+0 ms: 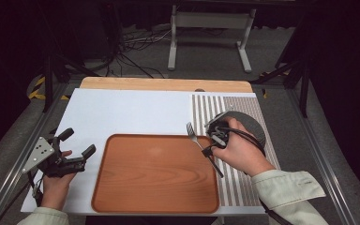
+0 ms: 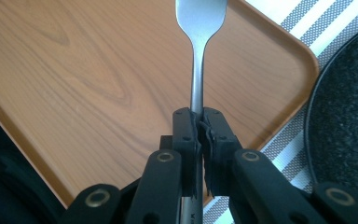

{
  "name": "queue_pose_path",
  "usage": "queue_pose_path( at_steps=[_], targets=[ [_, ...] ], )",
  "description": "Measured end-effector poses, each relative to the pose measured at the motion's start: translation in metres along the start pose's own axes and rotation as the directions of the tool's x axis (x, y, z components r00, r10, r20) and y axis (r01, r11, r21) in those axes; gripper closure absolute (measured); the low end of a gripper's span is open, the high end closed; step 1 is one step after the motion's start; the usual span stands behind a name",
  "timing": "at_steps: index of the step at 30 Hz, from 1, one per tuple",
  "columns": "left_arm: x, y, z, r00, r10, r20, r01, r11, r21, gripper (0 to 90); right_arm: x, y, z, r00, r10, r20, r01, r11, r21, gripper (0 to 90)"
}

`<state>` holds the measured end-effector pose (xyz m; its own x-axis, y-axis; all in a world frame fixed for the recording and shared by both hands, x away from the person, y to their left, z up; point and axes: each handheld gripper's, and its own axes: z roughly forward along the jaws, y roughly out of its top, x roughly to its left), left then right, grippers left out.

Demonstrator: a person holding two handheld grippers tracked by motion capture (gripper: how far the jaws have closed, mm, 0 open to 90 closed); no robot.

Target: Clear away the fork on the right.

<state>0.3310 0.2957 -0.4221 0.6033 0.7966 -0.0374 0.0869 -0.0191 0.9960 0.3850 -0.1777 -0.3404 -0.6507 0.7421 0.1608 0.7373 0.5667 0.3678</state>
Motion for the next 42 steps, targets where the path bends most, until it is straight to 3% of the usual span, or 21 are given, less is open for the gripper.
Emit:
queue_pose_path(
  at_steps=[10,20,31,42],
  targets=[
    [0.000,0.001,0.000,1.0000,0.002,0.001,-0.002,1.0000,0.006,0.2,0.012,0.011,0.014,0.9968,0.071,0.036,-0.072,0.997,0.034,85.5],
    [0.000,0.001,-0.001,1.0000,0.004,-0.003,-0.004,1.0000,0.002,0.2,0.015,0.014,0.027,0.9926,0.115,0.040,-0.117,0.991,0.066,85.5],
    [0.001,0.002,-0.001,1.0000,0.002,-0.006,-0.002,1.0000,0.002,0.2,0.017,0.013,0.045,0.9777,0.201,0.060,-0.207,0.973,0.106,85.4],
    [0.000,0.002,-0.001,1.0000,0.004,-0.008,-0.004,1.0000,0.003,0.2,0.016,0.009,0.059,0.9703,0.231,0.070,-0.239,0.960,0.145,85.4]
  ],
)
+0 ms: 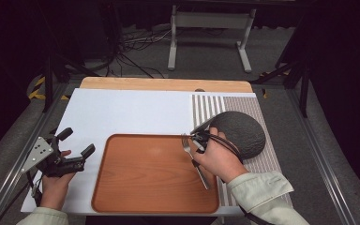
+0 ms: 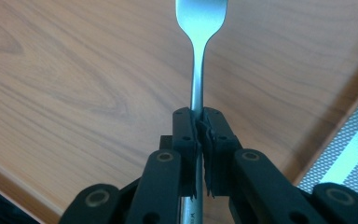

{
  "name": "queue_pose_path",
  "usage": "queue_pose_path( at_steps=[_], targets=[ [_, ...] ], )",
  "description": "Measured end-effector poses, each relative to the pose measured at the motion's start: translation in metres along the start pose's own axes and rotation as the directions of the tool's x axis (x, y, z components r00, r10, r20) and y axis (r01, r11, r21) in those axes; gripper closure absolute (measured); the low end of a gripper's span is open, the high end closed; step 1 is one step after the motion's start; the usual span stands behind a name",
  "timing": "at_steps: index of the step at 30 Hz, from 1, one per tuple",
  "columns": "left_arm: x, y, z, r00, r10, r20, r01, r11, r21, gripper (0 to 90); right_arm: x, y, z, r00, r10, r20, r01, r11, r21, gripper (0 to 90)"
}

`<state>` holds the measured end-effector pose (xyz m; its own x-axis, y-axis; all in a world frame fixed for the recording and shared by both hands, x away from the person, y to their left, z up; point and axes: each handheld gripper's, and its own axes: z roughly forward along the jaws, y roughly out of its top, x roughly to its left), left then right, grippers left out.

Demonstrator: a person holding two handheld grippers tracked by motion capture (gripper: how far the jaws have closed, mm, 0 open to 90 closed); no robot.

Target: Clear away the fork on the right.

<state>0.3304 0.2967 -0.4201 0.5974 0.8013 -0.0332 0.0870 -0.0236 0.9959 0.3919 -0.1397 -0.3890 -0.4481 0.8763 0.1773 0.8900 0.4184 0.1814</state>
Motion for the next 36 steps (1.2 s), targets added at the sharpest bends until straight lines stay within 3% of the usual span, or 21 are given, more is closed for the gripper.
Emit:
queue_pose_path(
  at_steps=[15,36],
  targets=[
    [0.000,0.000,0.000,1.0000,0.000,0.002,0.000,1.0000,-0.005,0.2,0.000,-0.002,0.016,0.9995,0.032,0.009,-0.032,0.998,0.047,85.4],
    [0.000,0.000,0.000,1.0000,-0.001,0.001,0.001,1.0000,-0.004,0.2,0.000,-0.002,0.025,0.9984,0.057,0.006,-0.057,0.994,0.096,85.3]
  ],
)
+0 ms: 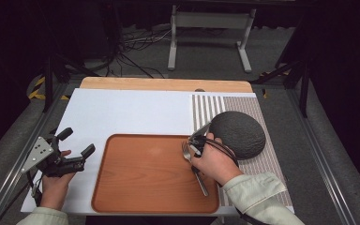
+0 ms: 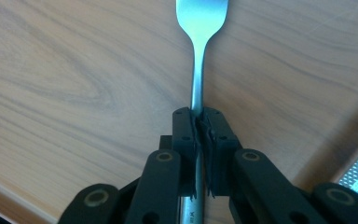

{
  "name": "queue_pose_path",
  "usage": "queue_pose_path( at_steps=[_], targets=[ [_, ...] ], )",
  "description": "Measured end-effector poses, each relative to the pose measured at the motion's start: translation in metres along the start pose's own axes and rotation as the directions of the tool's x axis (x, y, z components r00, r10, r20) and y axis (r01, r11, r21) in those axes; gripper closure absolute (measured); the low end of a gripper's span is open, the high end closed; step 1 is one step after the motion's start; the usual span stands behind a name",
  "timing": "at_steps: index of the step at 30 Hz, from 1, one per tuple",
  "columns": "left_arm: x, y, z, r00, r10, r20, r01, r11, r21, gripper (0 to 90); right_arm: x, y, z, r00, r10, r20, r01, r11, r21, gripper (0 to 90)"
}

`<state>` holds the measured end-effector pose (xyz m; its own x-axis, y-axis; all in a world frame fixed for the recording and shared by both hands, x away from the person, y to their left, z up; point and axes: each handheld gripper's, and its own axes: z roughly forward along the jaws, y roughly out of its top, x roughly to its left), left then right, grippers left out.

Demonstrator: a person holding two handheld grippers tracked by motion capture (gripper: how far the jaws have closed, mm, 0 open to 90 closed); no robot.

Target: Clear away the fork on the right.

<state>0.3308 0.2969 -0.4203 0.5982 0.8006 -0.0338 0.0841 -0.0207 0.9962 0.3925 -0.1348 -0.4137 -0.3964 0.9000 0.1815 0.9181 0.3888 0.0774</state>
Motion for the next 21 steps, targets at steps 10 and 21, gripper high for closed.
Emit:
queue_pose_path(
  at_steps=[10,21],
  targets=[
    [0.000,0.000,0.000,1.0000,-0.001,0.001,0.001,1.0000,-0.001,0.2,0.000,-0.001,-0.001,0.9996,-0.028,-0.001,0.028,0.999,-0.014,78.9],
    [0.000,0.000,0.000,1.0000,-0.001,-0.001,0.001,1.0000,-0.004,0.2,0.004,0.000,-0.013,0.9760,-0.217,-0.019,0.204,0.942,-0.265,24.6]
  ],
)
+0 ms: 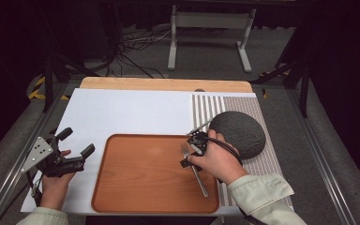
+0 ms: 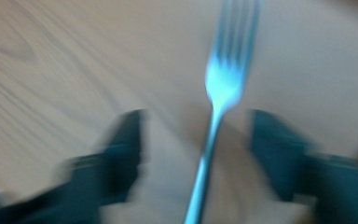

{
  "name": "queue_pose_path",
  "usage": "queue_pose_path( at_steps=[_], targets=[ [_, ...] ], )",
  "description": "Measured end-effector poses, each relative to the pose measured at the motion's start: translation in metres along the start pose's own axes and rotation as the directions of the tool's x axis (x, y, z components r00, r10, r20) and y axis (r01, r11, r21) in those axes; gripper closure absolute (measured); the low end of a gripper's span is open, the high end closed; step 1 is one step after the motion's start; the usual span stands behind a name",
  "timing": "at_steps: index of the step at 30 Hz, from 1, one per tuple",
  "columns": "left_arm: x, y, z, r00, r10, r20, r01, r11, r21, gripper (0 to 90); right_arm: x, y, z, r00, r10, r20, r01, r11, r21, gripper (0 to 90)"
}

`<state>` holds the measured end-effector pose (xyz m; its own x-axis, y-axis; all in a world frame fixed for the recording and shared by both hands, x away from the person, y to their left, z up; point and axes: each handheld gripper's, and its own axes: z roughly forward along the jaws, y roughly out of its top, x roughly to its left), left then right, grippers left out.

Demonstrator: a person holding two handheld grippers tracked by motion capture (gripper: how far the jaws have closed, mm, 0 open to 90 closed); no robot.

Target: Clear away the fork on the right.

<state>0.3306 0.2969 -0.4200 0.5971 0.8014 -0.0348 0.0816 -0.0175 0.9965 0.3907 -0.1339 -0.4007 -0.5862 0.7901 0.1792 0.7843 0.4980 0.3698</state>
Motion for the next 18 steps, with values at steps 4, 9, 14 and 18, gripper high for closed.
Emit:
queue_pose_path(
  at_steps=[4,9,14,18],
  targets=[
    [0.000,0.000,0.000,1.0000,0.000,-0.001,0.000,1.0000,0.000,0.2,0.000,0.001,-0.002,0.9952,-0.098,-0.006,0.097,0.993,-0.064,18.1],
    [0.000,0.000,0.000,1.0000,0.004,0.000,-0.004,1.0000,0.004,0.2,-0.002,0.001,0.000,0.9759,-0.218,-0.019,0.212,0.965,-0.152,21.8],
    [0.000,0.000,0.000,1.0000,0.006,-0.002,-0.006,1.0000,0.002,0.2,-0.008,0.001,0.005,0.9260,-0.377,-0.015,0.366,0.906,-0.212,35.5],
    [0.000,0.000,0.000,1.0000,0.006,0.000,-0.006,1.0000,0.003,0.2,-0.009,0.000,0.011,0.9080,-0.418,-0.024,0.398,0.880,-0.258,41.2]
  ],
)
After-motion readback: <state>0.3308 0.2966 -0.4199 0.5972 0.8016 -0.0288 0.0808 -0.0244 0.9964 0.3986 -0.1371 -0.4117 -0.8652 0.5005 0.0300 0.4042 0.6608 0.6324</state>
